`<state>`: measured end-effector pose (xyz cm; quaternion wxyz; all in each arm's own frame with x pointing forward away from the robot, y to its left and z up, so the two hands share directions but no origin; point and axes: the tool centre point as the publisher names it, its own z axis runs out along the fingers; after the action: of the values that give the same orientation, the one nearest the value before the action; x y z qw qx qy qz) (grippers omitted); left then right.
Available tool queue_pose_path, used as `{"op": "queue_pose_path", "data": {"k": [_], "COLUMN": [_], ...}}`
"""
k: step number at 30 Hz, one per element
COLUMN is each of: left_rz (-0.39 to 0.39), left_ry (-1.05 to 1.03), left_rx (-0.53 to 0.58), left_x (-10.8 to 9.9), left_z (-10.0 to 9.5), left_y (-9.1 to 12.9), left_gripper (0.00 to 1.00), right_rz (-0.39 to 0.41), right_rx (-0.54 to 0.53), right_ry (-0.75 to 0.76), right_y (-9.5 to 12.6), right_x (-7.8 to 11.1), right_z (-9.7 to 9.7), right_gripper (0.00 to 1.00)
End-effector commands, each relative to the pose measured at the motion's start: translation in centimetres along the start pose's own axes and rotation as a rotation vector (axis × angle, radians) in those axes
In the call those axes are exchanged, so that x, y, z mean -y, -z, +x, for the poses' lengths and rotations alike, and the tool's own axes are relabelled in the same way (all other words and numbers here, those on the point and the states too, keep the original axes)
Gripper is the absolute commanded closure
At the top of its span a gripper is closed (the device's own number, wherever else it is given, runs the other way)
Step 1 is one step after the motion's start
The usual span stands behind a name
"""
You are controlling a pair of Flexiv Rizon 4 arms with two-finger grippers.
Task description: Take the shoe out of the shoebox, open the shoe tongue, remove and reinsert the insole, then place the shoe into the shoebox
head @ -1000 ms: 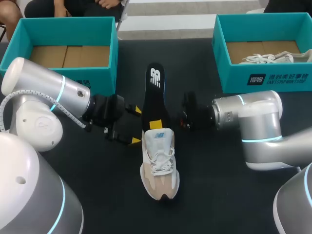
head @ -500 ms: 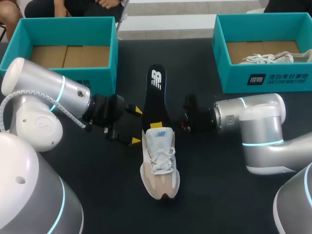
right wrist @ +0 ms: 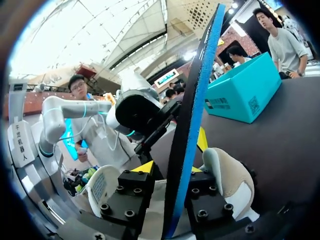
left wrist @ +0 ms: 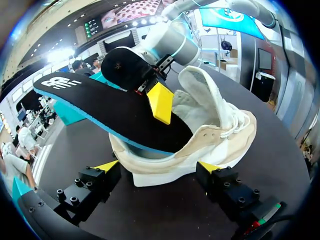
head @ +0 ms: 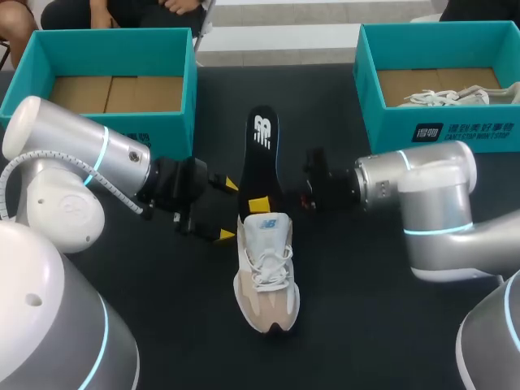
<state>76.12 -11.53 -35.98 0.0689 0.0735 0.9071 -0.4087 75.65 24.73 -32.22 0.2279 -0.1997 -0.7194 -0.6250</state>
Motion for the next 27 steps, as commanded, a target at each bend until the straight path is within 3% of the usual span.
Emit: {"op": "queue_pose_path", "data": {"k": [1, 4, 5, 7, 27], "left_rz": [-0.005, -0.005, -0.005, -0.005, -0.005], "left_ry": [0.000, 0.000, 0.000, 0.000, 0.000], "left_rx": [0.000, 0.000, 0.000, 0.000, 0.000], "left_x": [0.1, 0.1, 0.1, 0.1, 0.1], "left_z": [0.0, 0.0, 0.0, 0.0, 0.0], "left_y": [0.0, 0.0, 0.0, 0.0, 0.0], "left_gripper": [0.00, 0.00, 0.00, 0.00, 0.00], "right_rz": [0.026, 0.031, 0.032, 0.037, 0.087], "right_rx": [0.002, 0.001, 0.001, 0.003, -0.016], "right_ry": [0.000, 0.000, 0.003, 0.002, -0.188], "right_y": [-0.1, 0.0, 0.0, 0.1, -0.6], "right_x": [-0.7, -0.9, -1.0, -1.0, 3.9], "right_z": [0.1, 0.0, 0.1, 0.2, 1.1], "right_gripper": [0.72, 0.76, 0.80, 1.00, 1.00]}}
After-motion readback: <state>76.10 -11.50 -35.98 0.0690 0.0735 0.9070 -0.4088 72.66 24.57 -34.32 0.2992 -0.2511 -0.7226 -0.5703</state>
